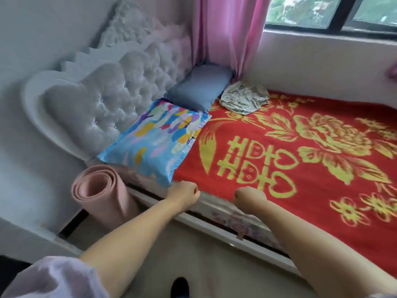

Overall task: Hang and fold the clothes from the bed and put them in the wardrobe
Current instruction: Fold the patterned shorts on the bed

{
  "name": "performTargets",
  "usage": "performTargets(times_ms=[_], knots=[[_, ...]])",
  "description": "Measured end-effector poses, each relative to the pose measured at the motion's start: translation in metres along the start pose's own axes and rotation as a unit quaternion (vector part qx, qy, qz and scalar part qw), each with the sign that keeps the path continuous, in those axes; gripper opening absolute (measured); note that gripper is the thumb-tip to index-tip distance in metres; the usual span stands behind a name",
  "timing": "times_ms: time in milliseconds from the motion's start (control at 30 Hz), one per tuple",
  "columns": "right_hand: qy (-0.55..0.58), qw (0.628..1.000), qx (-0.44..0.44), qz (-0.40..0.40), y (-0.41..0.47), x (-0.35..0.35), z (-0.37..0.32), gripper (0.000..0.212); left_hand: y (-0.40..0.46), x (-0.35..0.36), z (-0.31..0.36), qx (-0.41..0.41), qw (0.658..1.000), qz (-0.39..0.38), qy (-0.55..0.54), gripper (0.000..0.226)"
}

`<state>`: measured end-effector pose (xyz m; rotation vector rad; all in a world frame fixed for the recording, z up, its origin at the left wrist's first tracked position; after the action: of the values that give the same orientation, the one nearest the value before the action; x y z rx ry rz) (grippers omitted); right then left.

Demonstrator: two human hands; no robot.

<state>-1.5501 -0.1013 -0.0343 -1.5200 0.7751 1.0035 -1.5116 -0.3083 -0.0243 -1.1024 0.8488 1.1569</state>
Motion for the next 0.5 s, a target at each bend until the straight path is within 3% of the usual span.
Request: performTargets(times_ms=[333,500], knots=[[0.071,0.993,0.091,-0.004,0.11,-0.042,0.048,0.029,0.176,-0.039,0.001,0.086,0.995,-0.037,0.026,0.031],[0.081,0.988,0.12,-0.054,0.145,-0.033,0.08,0.029,0.239,-0.017,0.024,0.092,0.989,-0.105,0.052,0.034]])
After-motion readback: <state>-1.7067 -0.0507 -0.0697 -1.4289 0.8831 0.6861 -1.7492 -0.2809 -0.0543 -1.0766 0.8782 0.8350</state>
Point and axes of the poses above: each hand's wrist, its own y-axis towards the middle knuckle, its own x-axis out of the palm, z = x × y, the point moved 1 cm from there along y, towards the middle knuckle, and after that the axes turned 1 degree about x, right-handed, at the moved point
